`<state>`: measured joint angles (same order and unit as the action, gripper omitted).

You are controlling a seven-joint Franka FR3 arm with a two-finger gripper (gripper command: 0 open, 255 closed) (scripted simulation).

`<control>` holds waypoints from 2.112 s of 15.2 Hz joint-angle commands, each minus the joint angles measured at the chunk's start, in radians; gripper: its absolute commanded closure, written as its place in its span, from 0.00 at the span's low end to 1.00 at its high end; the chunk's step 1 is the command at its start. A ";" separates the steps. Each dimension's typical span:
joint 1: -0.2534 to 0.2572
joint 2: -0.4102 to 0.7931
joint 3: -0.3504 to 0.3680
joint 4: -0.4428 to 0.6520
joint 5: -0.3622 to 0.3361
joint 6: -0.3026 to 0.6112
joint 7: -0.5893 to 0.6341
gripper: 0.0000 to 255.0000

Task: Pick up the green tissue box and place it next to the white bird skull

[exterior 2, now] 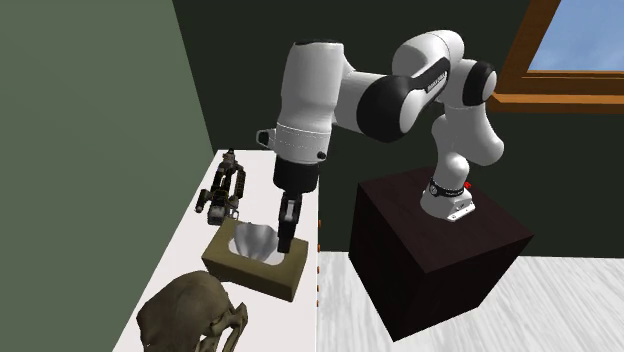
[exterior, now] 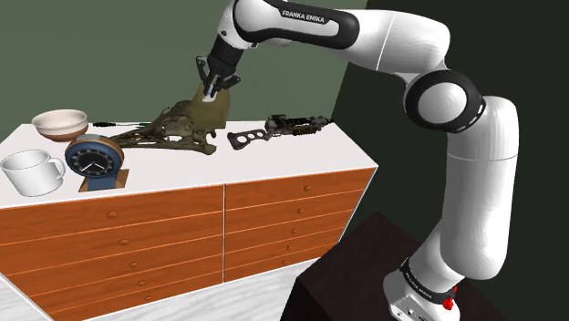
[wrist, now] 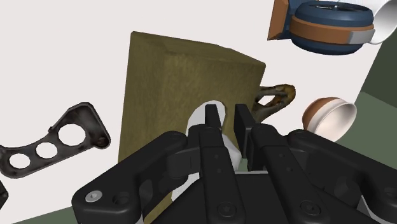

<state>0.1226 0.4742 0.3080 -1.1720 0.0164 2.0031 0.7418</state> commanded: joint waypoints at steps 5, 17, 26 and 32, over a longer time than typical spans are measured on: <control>-0.012 -0.015 0.001 -0.107 0.009 0.092 -0.013 1.00; -0.022 -0.009 0.000 -0.261 0.015 0.249 -0.031 1.00; -0.024 0.018 -0.002 -0.343 0.014 0.356 -0.041 1.00; -0.023 0.045 -0.004 -0.384 0.010 0.423 -0.047 1.00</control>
<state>0.1007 0.5114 0.3057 -1.5489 0.0280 2.4117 0.6959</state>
